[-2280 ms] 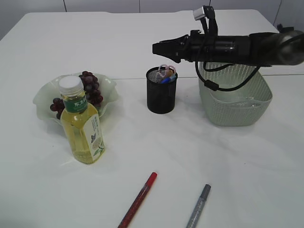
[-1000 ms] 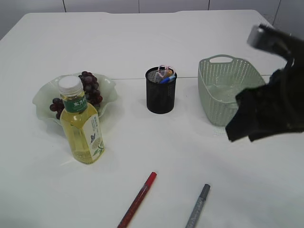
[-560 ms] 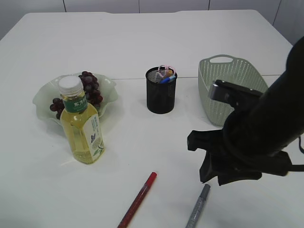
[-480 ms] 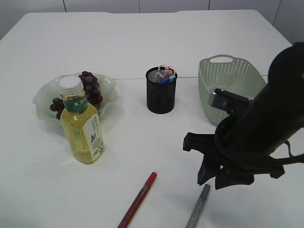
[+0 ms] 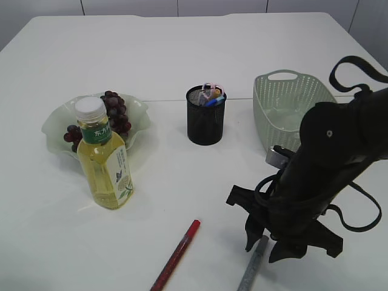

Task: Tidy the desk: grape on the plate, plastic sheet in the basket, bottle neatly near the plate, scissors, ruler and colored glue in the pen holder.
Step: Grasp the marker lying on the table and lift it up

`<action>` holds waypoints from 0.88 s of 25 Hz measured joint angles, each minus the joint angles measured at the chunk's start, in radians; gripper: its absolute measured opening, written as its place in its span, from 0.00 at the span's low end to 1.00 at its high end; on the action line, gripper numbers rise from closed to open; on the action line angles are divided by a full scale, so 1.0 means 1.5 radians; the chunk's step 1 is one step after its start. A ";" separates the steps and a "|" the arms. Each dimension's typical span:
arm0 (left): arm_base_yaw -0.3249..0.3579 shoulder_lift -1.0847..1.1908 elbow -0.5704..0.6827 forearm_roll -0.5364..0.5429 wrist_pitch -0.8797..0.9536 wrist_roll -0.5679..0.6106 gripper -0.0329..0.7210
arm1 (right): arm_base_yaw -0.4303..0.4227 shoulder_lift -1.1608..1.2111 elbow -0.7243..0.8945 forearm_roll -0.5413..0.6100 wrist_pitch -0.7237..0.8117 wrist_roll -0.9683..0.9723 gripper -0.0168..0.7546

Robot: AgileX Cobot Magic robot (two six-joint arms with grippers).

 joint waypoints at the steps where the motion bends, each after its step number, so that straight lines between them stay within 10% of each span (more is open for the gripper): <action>1: 0.000 0.000 0.000 0.000 0.000 0.000 0.69 | 0.000 0.004 0.000 0.000 -0.003 0.006 0.40; 22: 0.000 0.000 0.000 0.000 -0.001 0.000 0.69 | 0.001 0.058 0.000 -0.004 -0.042 0.063 0.44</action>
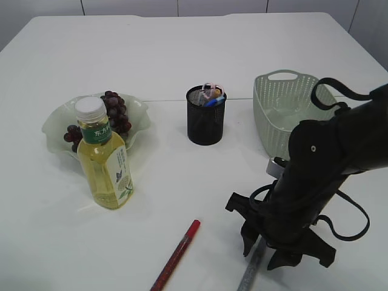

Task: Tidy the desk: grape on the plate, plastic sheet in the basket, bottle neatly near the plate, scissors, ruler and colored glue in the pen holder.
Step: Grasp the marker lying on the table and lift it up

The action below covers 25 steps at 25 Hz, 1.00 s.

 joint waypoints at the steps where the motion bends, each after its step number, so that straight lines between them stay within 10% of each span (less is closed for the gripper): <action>1: 0.000 0.000 0.000 0.000 0.000 0.000 0.69 | 0.000 0.003 0.000 -0.001 0.000 0.000 0.44; 14: 0.000 0.000 0.000 0.000 0.000 0.000 0.69 | 0.000 0.015 -0.004 -0.005 0.000 -0.008 0.16; 25: 0.000 0.000 0.000 0.000 0.000 0.000 0.69 | 0.000 -0.066 -0.002 0.068 -0.068 -0.218 0.14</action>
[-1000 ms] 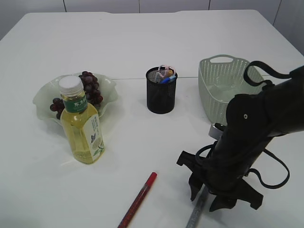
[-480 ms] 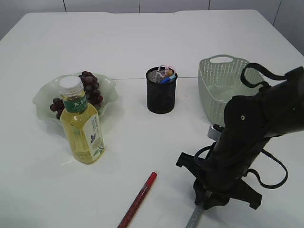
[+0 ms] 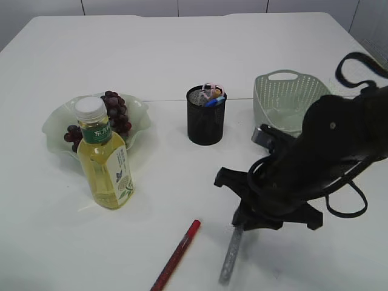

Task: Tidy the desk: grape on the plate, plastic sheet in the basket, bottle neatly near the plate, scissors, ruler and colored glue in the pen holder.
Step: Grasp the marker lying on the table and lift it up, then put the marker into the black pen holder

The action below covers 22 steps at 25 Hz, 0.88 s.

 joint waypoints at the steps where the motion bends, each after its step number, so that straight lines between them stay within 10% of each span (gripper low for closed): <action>1: 0.000 0.000 0.000 0.000 0.000 0.000 0.69 | 0.000 -0.015 0.001 0.031 -0.006 -0.045 0.14; 13: 0.000 0.000 0.000 0.000 0.009 0.000 0.69 | -0.159 -0.070 0.001 0.680 0.153 -0.867 0.14; 22: 0.000 0.000 0.000 -0.001 0.021 0.000 0.69 | -0.227 -0.070 -0.005 0.902 0.191 -1.337 0.14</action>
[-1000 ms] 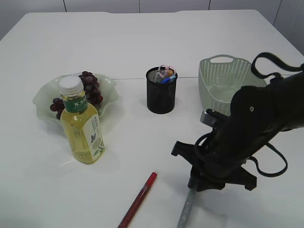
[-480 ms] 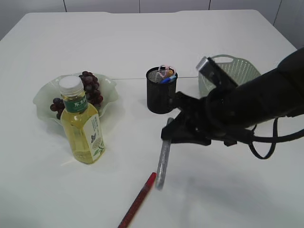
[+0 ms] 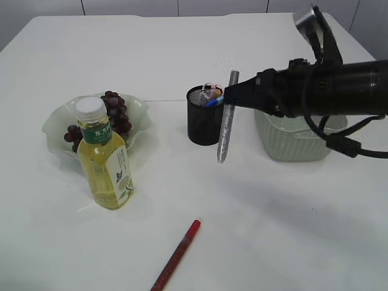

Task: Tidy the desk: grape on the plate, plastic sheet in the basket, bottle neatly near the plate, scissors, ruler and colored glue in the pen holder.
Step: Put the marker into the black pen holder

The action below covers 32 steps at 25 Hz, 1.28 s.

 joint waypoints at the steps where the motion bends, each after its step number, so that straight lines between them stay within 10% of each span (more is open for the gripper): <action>1: 0.000 0.000 0.000 0.000 0.000 0.000 0.69 | 0.000 0.000 -0.009 0.003 0.000 -0.036 0.14; 20: 0.000 0.000 0.000 0.000 0.013 0.000 0.69 | 0.000 0.286 -0.492 0.011 -0.043 -0.243 0.14; 32: 0.000 0.000 0.000 0.000 0.015 0.000 0.69 | -0.001 0.417 -0.560 0.011 -0.049 -0.255 0.14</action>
